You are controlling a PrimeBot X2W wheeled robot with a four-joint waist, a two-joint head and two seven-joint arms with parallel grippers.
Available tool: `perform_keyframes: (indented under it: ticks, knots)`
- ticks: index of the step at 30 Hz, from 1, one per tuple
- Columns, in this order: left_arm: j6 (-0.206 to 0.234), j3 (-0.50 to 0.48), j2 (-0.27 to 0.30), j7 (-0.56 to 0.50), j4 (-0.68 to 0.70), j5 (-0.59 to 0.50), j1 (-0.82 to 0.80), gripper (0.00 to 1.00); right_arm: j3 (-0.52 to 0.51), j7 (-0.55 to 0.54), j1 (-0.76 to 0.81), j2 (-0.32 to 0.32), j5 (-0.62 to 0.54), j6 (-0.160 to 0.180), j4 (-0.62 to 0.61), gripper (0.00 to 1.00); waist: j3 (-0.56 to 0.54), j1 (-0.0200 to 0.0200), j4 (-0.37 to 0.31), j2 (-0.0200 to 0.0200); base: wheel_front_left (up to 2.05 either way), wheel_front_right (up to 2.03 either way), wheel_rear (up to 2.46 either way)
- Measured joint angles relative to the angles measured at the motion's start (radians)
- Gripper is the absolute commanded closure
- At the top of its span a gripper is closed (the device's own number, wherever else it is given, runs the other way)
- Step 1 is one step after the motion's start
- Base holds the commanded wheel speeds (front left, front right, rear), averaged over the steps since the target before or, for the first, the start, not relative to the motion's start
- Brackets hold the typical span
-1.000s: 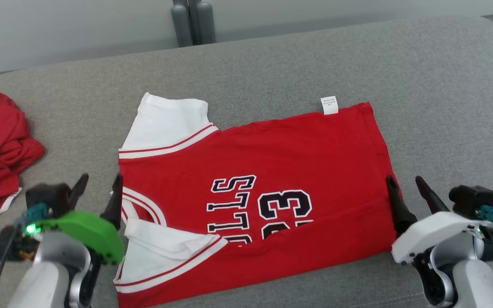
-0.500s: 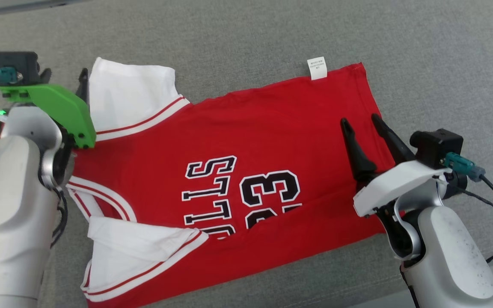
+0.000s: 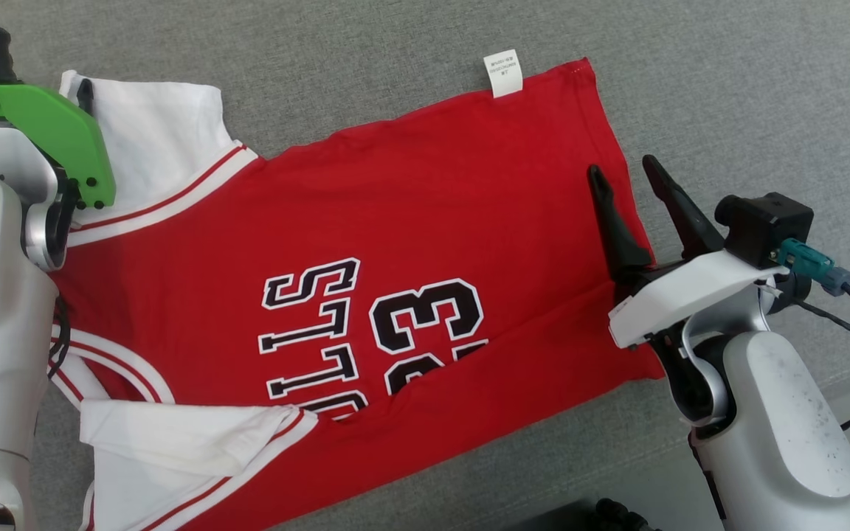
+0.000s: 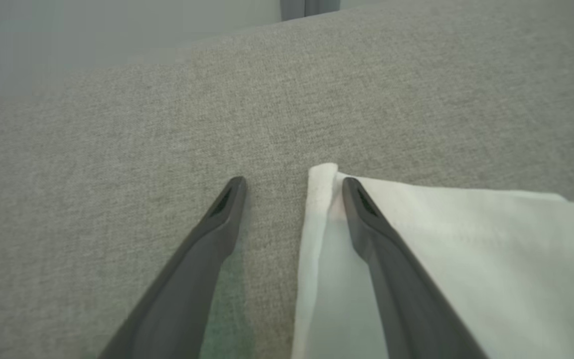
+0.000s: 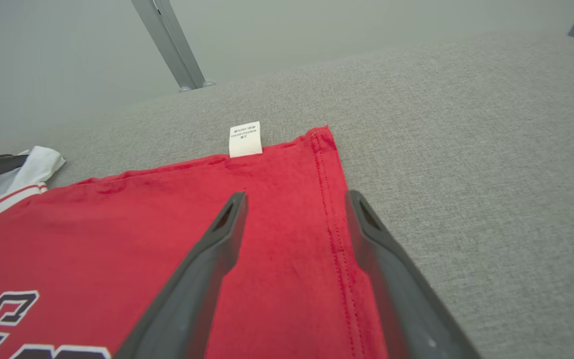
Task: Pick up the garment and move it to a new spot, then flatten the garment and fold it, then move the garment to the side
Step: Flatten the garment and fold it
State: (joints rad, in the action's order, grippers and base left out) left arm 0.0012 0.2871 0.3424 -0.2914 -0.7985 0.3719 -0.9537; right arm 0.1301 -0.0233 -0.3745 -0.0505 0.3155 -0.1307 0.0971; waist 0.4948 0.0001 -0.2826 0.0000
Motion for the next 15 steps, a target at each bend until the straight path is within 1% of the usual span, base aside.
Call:
perform_keyframes:
  ticks: [1, 2, 3, 4, 5, 6, 11, 15]
  knots:
    - [-0.008, 0.005, 0.002, 0.002, -0.007, -0.004, -0.002, 0.01, -0.002, 0.000, 0.000, 0.000, 0.000, 0.000, -0.002, 0.00, 0.001, 0.0000, -0.001, 0.0000, 0.00, 0.00, 0.00]
    - [-0.019, 0.009, 0.003, 0.004, -0.013, -0.004, -0.005, 0.16, -0.004, 0.000, 0.000, 0.000, 0.000, 0.000, -0.004, 0.00, 0.000, 0.0000, -0.001, 0.0000, 0.00, 0.00, 0.00]
    - [-0.027, 0.014, 0.001, 0.006, -0.018, -0.004, -0.008, 0.40, -0.007, 0.000, 0.000, 0.001, 0.000, 0.000, -0.006, 0.00, -0.001, 0.0000, 0.001, 0.0000, 0.00, 0.00, 0.00]
    - [-0.033, 0.021, -0.002, 0.007, -0.022, -0.004, -0.010, 0.60, -0.010, 0.000, 0.000, 0.001, 0.000, 0.000, -0.007, 0.00, -0.002, 0.0000, 0.002, 0.0000, 0.00, 0.00, 0.00]
    - [-0.038, 0.027, -0.006, 0.012, -0.026, -0.004, -0.011, 0.76, -0.013, 0.000, 0.000, 0.000, 0.000, 0.000, -0.007, 0.00, -0.004, 0.0000, 0.004, 0.0000, 0.00, 0.00, 0.00]
    - [-0.044, 0.034, -0.008, 0.016, -0.031, -0.005, -0.011, 1.00, -0.016, 0.000, 0.000, 0.000, 0.000, 0.000, -0.007, 0.00, -0.006, 0.0000, 0.006, 0.0000, 0.00, 0.00, 0.00]
    - [-0.056, 0.051, -0.023, 0.069, -0.050, -0.009, -0.012, 1.00, -0.029, -0.003, -0.015, -0.005, -0.016, 0.000, -0.002, 0.00, -0.016, 0.0000, 0.017, 0.0000, 0.00, 0.00, 0.00]
    - [-0.069, 0.053, -0.044, 0.139, -0.051, -0.003, -0.012, 1.00, -0.053, -0.022, -0.041, -0.052, -0.058, 0.000, 0.031, 0.00, -0.031, 0.0000, 0.036, 0.0000, 0.00, 0.00, 0.00]
